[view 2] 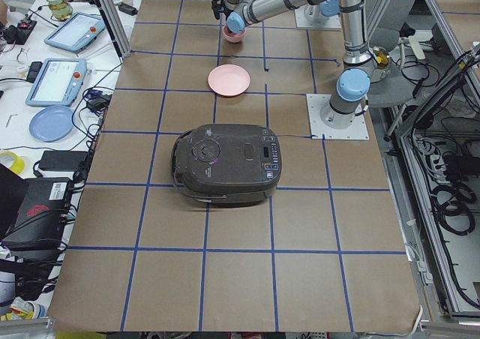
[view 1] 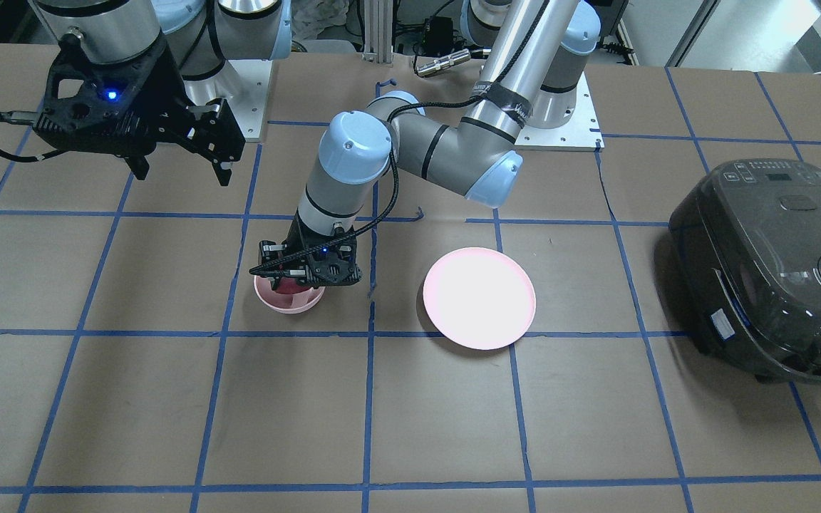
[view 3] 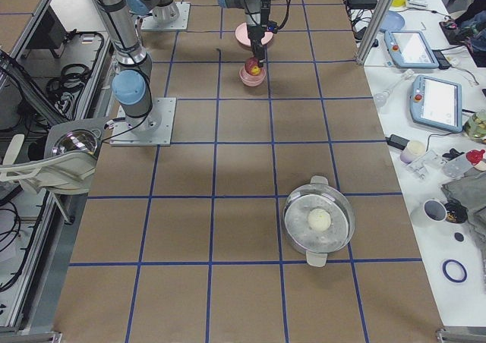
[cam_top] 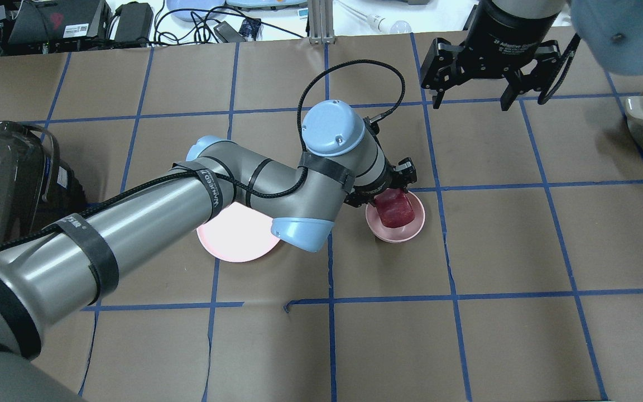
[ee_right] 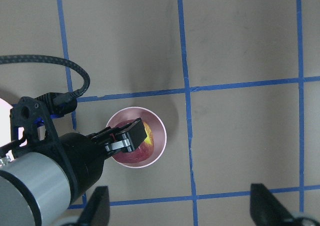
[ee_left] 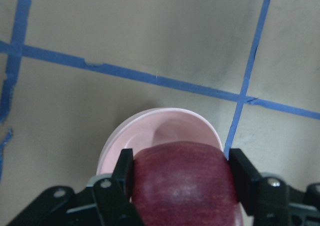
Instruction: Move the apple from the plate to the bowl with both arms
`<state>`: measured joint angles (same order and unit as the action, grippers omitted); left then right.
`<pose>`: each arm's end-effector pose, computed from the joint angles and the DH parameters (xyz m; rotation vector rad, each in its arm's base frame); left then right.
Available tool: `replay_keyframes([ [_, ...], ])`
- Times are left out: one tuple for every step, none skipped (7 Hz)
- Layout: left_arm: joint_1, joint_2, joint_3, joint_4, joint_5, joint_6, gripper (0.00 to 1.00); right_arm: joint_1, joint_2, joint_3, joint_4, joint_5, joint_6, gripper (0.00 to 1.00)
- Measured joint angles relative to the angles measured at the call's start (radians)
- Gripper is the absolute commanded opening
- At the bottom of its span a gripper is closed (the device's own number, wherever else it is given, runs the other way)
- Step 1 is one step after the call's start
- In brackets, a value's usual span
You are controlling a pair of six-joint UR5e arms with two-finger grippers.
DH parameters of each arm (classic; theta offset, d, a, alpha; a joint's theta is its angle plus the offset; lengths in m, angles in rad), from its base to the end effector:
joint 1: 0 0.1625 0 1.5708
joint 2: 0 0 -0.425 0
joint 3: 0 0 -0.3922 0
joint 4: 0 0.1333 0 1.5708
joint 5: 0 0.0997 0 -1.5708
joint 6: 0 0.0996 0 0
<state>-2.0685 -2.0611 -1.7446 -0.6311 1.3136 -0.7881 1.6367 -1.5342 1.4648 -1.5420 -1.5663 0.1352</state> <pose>-0.4407 -0.4788 0.2301 0.3517 -2.7489 0.0927 0.1671 -0.5005 0.5189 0.1084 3.1305 -0.0626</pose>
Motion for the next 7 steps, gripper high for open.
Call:
replay_keyframes([
  [-0.008, -0.010, -0.001, 0.002, -0.001, 0.003, 1.00, 0.000, 0.000, 0.000, -0.001, -0.016, -0.009, 1.00],
  [-0.016, -0.010, -0.003, 0.001, -0.001, 0.005, 1.00, 0.000, 0.000, 0.001, -0.002, -0.032, -0.009, 1.00],
  [-0.019, 0.006, -0.002, 0.003, -0.002, 0.006, 1.00, 0.000, 0.000, 0.001, -0.003, -0.038, -0.006, 1.00],
  [-0.004, 0.041, 0.000, 0.001, -0.002, 0.022, 1.00, 0.000, 0.000, 0.001, -0.004, -0.040, -0.005, 1.00],
  [0.038, 0.085, -0.007, -0.019, -0.005, 0.088, 1.00, 0.000, 0.000, 0.000, -0.006, -0.041, -0.004, 1.00],
  [0.105, 0.136, -0.021, -0.080, -0.009, 0.224, 1.00, 0.000, 0.000, 0.000, -0.006, -0.041, -0.002, 1.00],
  [0.183, 0.197, -0.024, -0.198, -0.001, 0.410, 1.00, 0.000, 0.000, 0.000, -0.006, -0.040, -0.001, 1.00],
])
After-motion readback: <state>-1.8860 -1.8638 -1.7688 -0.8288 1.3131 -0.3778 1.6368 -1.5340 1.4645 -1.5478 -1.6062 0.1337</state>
